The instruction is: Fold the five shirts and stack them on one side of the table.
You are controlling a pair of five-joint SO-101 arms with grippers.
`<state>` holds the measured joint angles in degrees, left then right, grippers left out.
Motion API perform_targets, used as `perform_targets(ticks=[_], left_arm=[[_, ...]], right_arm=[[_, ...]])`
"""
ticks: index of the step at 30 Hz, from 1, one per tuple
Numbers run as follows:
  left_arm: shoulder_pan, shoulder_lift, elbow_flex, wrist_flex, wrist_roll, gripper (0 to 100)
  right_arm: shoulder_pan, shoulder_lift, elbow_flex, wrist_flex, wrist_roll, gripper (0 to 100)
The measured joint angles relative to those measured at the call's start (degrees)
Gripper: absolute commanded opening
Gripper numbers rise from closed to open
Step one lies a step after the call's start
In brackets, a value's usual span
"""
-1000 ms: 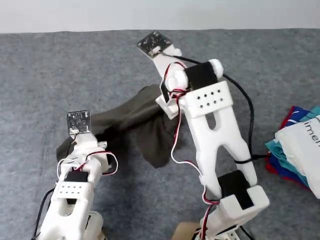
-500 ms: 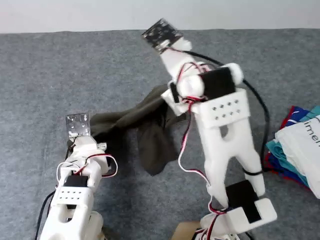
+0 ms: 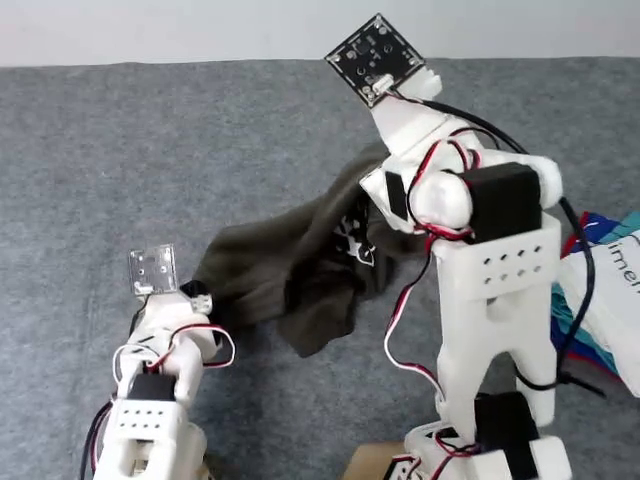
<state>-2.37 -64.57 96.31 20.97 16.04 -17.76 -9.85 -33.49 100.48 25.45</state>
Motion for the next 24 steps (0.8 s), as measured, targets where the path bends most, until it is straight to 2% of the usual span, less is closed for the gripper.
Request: perform_targets(ticks=[10,24], left_arm=[[0.0,-11.3,0.7,10.7,0.0,0],[0.0,-18.0,0.7,20.0,0.0,0]], right_arm=[[4.6,-0.5,0.0,0.0,3.3,0.9],[4.8,-2.5,0.0,0.0,4.0,0.9]])
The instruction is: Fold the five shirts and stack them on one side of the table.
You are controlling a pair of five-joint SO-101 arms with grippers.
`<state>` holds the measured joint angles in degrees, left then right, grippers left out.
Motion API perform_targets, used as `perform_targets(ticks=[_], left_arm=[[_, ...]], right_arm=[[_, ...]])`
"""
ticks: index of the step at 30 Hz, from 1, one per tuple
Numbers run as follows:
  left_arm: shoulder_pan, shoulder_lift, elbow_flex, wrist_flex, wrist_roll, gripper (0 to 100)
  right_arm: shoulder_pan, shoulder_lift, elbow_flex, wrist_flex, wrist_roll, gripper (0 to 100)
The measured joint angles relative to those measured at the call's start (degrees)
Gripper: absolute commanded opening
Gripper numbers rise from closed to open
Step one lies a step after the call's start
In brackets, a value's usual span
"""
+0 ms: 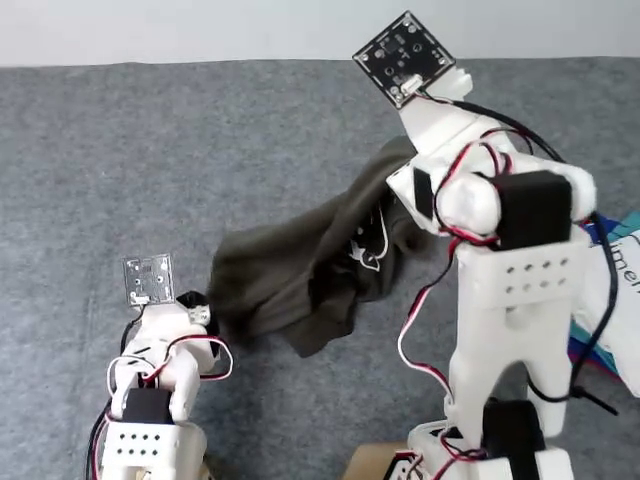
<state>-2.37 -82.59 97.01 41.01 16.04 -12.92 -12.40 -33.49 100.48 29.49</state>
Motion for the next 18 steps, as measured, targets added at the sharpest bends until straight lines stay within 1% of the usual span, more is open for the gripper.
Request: perform_targets(ticks=[7,18], left_arm=[[0.0,-0.5,0.0,0.9,0.0,0],[0.0,-0.5,0.0,0.9,0.0,0]], right_arm=[[0.4,-2.2,0.0,0.0,0.0,0.9],[7.4,-5.5,0.0,0.1,1.0,0.9]])
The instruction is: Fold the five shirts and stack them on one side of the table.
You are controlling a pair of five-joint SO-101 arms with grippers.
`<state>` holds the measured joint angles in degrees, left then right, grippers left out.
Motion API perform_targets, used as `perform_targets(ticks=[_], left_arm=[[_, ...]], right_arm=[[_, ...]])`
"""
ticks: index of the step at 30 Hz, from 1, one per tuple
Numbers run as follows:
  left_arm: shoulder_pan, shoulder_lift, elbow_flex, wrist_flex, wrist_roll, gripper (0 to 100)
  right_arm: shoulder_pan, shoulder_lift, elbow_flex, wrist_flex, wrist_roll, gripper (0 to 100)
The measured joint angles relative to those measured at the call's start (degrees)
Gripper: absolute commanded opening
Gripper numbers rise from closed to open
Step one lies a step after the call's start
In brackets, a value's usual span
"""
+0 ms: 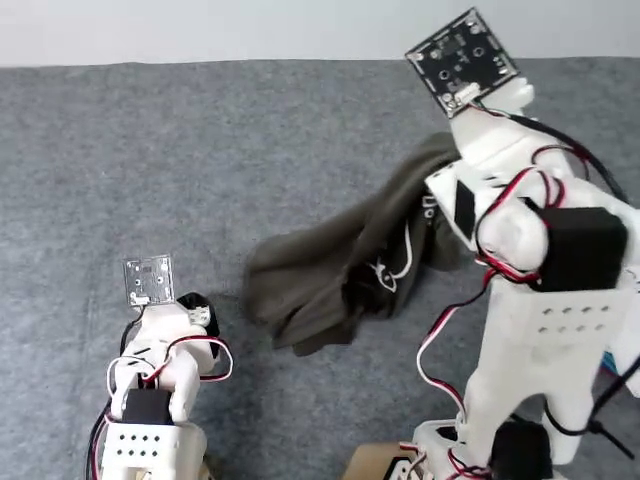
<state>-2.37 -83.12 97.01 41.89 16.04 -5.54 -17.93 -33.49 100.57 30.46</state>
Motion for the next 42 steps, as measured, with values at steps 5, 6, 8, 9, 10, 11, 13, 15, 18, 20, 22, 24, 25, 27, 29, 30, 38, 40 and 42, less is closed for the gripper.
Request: perform_targets(ticks=[5,6,8,9,10,11,13,15,18,20,22,24,25,27,29,30,38,40,42], left_arm=[[0.0,0.0,0.0,0.0,0.0,0],[0.0,0.0,0.0,0.0,0.0,0],[0.3,0.0,0.0,0.0,0.0,0],[1.1,0.0,0.0,0.0,0.0,0],[2.1,0.0,0.0,0.0,0.0,0],[3.3,0.0,0.0,0.0,0.0,0],[5.8,0.0,0.0,0.0,0.0,0],[8.2,0.0,0.0,0.0,-0.1,0],[9.1,0.0,0.0,0.0,-0.2,0],[8.2,0.0,-0.4,0.0,-2.2,0],[5.8,0.0,-2.5,0.0,-5.3,0],[2.6,0.0,-5.4,0.0,-7.6,0],[1.6,0.0,-6.9,0.0,-8.7,0],[0.2,0.0,-9.7,0.0,-11.5,0],[-1.4,0.0,-12.2,0.3,-14.9,0],[-2.0,0.0,-13.2,0.9,-17.1,0],[-3.4,0.0,-21.3,9.2,-23.9,0],[-1.8,0.0,-22.2,11.3,-23.9,0],[0.0,0.0,-22.7,13.0,-23.9,0]], right_arm=[[0.9,-0.4,0.0,0.0,0.4,0.9],[0.9,-0.4,0.0,0.0,0.5,0.9],[0.9,-0.4,0.0,0.0,0.5,0.9],[0.9,-0.4,0.0,0.0,0.5,0.9],[0.9,-0.4,0.0,0.0,0.5,0.9],[0.9,-0.4,0.0,0.0,0.5,0.9],[0.9,-0.4,0.0,0.0,0.5,0.9],[0.9,-0.4,0.0,0.0,0.5,0.9],[0.9,-0.4,0.0,0.0,0.5,0.9],[0.9,-0.4,0.0,0.0,0.5,0.9],[0.9,-0.4,0.1,0.0,0.5,0.9],[0.9,-0.4,1.5,0.0,0.5,0.9],[0.9,-0.4,2.3,0.0,0.5,0.9],[0.9,-0.4,2.6,0.0,0.4,0.9],[0.9,-0.4,2.6,0.0,-0.2,0.9],[0.9,-0.4,2.6,0.0,-0.3,0.9],[0.9,-0.4,4.8,0.0,-0.7,0.9],[0.9,-0.4,7.1,0.0,-0.7,0.9],[1.1,-0.4,9.1,0.0,-0.7,0.9]])
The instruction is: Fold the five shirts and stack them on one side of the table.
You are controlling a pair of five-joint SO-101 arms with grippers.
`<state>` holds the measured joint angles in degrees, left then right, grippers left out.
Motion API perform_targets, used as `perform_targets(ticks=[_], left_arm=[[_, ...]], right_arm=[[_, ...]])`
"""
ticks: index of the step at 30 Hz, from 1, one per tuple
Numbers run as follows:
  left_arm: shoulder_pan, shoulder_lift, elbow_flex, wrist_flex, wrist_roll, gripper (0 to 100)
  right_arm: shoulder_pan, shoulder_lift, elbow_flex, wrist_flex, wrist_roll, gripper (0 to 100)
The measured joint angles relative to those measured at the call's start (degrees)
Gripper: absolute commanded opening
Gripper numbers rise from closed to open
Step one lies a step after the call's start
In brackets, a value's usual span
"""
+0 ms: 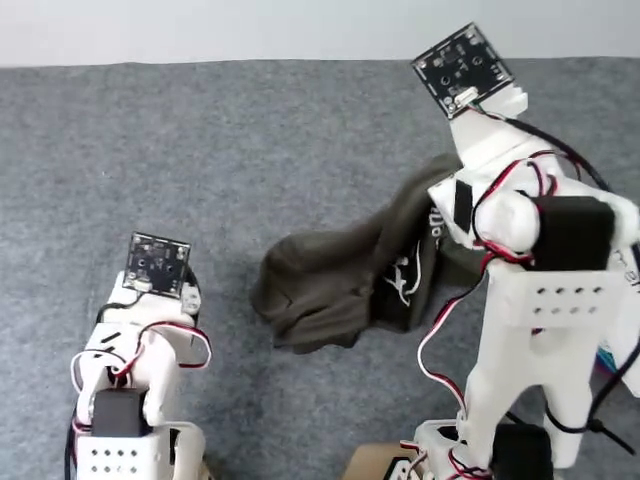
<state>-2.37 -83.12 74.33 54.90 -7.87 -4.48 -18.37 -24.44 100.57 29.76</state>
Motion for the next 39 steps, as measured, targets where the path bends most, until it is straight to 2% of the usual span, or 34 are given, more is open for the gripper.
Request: perform_targets(ticks=[4,8,15,19,27,34,39], left_arm=[[2.3,1.4,-0.3,1.5,0.0,0],[2.5,10.6,-6.1,2.5,0.0,0],[7.1,31.8,-32.0,19.3,0.0,0],[14.2,41.2,-37.1,26.3,-0.4,0],[26.3,48.1,-32.8,27.0,-9.5,1],[27.8,54.8,-28.9,21.8,-13.4,20],[28.0,60.3,-28.9,18.0,-13.6,24]], right_arm=[[-0.1,0.0,1.8,0.0,-0.3,0.9],[0.6,0.0,3.1,0.0,-0.3,0.9],[1.9,0.0,3.2,0.0,-0.3,0.9],[1.9,0.0,3.2,0.0,-1.2,0.9],[2.2,0.0,3.2,0.0,-3.0,0.9],[2.2,0.0,3.2,0.0,-3.0,0.9],[2.2,0.0,3.2,0.0,-3.0,0.9]])
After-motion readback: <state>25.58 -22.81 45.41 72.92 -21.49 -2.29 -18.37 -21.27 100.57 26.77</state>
